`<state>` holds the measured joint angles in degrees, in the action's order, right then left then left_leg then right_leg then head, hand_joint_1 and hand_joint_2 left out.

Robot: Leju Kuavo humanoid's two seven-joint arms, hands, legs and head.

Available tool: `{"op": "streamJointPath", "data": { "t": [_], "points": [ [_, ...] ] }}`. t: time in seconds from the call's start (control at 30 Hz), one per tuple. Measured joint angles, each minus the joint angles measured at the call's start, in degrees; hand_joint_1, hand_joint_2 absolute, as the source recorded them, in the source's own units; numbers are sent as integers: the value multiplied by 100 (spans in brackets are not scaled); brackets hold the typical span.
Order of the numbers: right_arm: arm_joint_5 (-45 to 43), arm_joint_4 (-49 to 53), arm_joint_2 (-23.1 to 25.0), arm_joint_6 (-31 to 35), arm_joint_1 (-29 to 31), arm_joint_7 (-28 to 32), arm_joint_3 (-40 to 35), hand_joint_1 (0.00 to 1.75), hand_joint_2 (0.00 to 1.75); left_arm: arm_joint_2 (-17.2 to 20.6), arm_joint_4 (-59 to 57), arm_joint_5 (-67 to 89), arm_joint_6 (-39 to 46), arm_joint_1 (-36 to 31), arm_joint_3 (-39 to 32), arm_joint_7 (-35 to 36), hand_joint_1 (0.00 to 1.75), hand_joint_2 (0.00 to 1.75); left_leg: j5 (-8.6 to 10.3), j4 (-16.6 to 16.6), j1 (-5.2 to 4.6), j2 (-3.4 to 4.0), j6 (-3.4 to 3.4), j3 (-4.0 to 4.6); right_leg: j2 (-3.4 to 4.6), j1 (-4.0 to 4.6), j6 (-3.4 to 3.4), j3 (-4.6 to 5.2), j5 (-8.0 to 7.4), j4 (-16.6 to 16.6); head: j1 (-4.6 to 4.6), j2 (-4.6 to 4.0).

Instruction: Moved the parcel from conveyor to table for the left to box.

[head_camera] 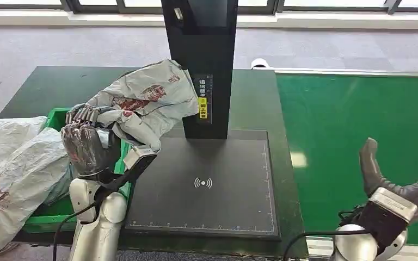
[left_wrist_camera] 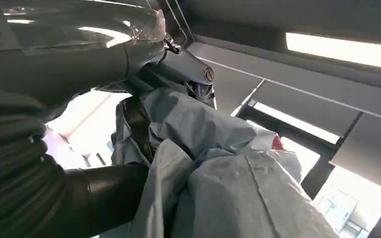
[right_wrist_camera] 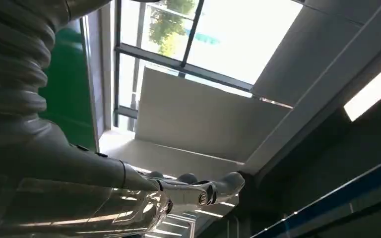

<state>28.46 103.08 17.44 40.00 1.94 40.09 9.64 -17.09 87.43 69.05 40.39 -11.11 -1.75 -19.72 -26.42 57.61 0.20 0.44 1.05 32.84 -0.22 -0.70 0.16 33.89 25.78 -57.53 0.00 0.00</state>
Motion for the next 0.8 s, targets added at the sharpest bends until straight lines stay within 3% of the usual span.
{"op": "streamJointPath", "data": {
  "t": [0.23,0.43,0.8],
  "points": [
    [15,0,0,0,-14,0,-50,0,175,11,510,-210,0,135,-483,-107,175,175,0,0,0,1,1,0,4,6,0,2,0,0,0,0],
    [-48,0,0,0,-64,0,-50,0,175,15,1093,-446,0,291,-1314,-260,175,175,-1,0,0,2,2,-1,3,8,-2,6,2,0,-2,0],
    [54,2,0,0,-46,4,-149,0,175,13,992,-581,-13,333,-1969,-203,175,175,-1,1,0,1,1,-1,3,4,-1,4,2,0,0,0]
  ]
}}
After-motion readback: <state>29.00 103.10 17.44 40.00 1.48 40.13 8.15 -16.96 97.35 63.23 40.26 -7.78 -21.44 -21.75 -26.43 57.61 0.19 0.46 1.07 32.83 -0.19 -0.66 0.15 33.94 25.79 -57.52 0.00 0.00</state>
